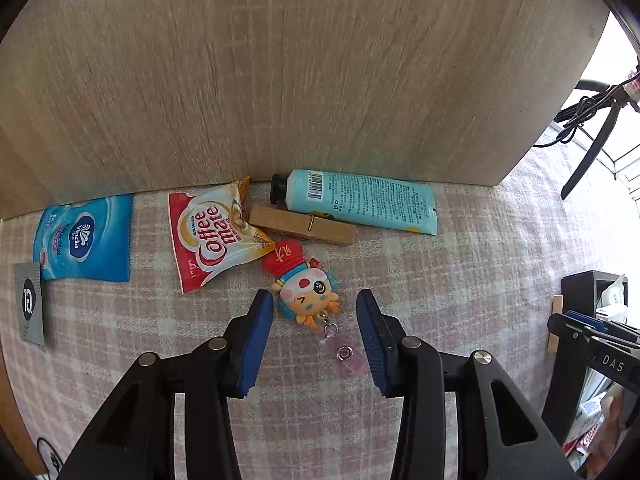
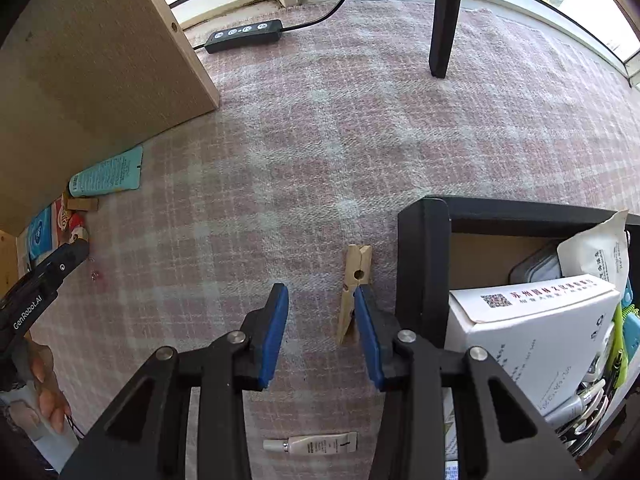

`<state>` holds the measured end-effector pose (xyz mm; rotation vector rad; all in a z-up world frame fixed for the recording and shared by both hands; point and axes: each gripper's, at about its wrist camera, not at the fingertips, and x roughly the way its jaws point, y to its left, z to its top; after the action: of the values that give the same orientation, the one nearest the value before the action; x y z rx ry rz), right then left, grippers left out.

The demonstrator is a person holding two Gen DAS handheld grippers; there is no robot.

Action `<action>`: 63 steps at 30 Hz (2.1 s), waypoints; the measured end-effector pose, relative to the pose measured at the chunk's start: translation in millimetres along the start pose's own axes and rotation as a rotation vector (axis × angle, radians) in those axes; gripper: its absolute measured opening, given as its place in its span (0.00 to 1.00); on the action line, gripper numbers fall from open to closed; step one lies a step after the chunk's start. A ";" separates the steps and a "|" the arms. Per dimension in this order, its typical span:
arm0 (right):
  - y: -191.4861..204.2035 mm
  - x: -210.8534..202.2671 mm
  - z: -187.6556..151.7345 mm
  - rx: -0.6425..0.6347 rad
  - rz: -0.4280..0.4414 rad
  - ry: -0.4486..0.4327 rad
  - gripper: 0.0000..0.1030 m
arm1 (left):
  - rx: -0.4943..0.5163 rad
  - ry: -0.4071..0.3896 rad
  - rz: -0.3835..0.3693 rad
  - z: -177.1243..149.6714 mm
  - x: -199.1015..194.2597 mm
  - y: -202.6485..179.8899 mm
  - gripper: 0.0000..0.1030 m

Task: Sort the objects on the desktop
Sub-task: 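Move both tools back toward the doll keychain and wooden clothespin, then grasp the cartoon doll keychain with left tool while right tool grasps wooden clothespin, then carry doll and wooden clothespin to the black tray and open both tools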

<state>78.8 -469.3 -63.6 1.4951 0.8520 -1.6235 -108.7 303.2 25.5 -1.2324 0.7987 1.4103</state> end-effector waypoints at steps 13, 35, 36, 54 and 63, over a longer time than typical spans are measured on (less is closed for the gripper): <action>1.0 -1.4 -1.3 -0.021 -0.100 0.020 0.32 | 0.046 -0.012 0.033 1.4 5.3 -4.2 0.30; 20.7 -8.4 -28.0 -0.017 0.036 -0.002 0.12 | 0.050 -0.016 -0.046 -10.2 -17.3 33.8 0.28; 22.1 -12.8 -30.1 -0.021 0.044 -0.008 0.12 | 0.055 -0.023 -0.044 -11.5 -22.9 35.3 0.28; -45.8 -86.0 -64.5 0.020 0.109 -0.116 0.12 | 0.291 -0.112 -0.154 -60.0 -122.9 -54.5 0.28; -139.7 -117.9 -80.1 0.144 0.046 -0.163 0.12 | 0.490 -0.112 -0.249 -104.9 -151.5 -150.8 0.28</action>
<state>-0.1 -320.6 43.6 1.4442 0.6179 -1.7771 51.0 197.5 167.0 -0.8319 0.8202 0.9943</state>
